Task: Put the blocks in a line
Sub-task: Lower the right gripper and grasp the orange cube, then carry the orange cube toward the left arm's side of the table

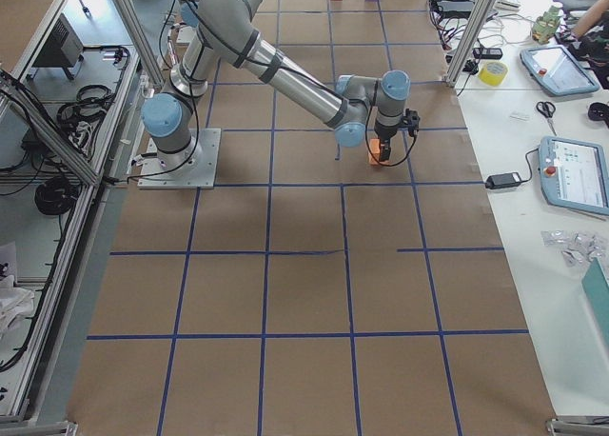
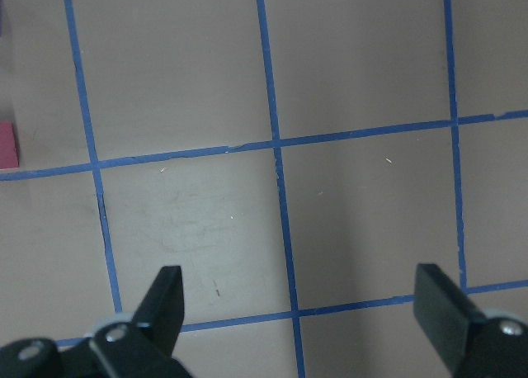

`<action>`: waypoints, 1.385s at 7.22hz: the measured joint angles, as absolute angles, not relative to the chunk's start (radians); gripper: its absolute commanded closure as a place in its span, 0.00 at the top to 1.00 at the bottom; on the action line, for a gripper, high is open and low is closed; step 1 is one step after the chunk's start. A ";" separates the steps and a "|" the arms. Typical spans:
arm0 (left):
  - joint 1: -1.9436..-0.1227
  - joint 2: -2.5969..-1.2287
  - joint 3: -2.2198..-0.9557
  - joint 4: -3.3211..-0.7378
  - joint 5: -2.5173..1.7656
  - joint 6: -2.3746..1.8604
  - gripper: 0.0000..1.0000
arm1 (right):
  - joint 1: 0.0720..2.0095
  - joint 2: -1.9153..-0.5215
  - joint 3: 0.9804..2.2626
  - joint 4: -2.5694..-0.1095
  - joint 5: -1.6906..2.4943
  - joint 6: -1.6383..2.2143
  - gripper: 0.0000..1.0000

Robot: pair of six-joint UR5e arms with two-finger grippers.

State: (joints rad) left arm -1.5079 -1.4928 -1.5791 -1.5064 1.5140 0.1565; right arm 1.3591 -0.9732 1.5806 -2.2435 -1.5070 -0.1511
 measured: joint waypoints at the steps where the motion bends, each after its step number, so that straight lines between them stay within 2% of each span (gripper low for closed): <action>1: -1.508 -1.493 -1.579 -1.506 1.514 0.156 1.00 | 1.359 -0.975 1.580 -2.237 -1.514 -0.139 0.00; 4: -1.509 -1.494 -1.579 -1.506 1.513 0.157 1.00 | 1.382 -1.005 1.578 -2.223 -1.522 -0.070 0.00; 7: -1.508 -1.491 -1.575 -1.508 1.523 0.157 1.00 | 1.572 -1.025 1.508 -2.186 -1.532 0.188 0.00; 10: -1.508 -1.479 -1.577 -1.512 1.562 0.157 1.00 | 1.754 -0.953 1.394 -2.160 -1.528 0.338 0.00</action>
State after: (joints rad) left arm -1.5080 -1.4791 -1.5768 -1.5115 1.5618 0.1565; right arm 1.7540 -0.9532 1.3944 -2.1601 -1.5275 0.3376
